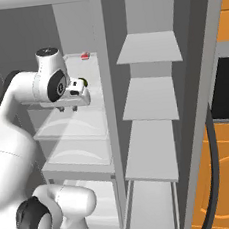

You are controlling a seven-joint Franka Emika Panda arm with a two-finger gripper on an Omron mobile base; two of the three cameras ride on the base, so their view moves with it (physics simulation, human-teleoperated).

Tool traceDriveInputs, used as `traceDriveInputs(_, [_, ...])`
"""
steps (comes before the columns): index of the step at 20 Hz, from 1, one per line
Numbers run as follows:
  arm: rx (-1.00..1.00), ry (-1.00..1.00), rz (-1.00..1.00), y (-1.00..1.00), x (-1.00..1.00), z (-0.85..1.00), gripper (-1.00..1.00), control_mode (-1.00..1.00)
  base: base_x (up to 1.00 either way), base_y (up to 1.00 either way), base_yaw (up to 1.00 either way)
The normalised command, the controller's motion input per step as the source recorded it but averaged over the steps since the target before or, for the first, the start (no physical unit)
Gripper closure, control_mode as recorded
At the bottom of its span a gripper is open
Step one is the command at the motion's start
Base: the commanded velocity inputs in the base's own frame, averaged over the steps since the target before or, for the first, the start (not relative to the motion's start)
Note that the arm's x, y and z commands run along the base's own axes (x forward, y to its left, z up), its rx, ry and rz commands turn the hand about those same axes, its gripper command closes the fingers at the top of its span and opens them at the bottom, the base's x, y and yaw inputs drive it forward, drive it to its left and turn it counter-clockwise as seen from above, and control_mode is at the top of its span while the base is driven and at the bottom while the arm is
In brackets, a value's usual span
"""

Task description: Take the sweet potato and lime from the fridge shelf and place them in the freezer drawer to begin freezing them.

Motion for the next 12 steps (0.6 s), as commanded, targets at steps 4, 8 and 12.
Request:
traceDriveInputs(4, [0.00, -0.02, 0.00, 0.19, 0.01, 0.00, -1.00, -1.00, 0.00, 0.00, 0.00])
traceDriveInputs(8, [-0.01, -0.02, -0.06, 0.31, 0.29, 0.13, -1.00, -1.00, 0.00, 0.00, 0.00])
traceDriveInputs(12, [0.00, -0.18, -0.01, 0.01, 0.18, 0.24, -1.00, -1.00, 0.00, 0.00, 0.00])
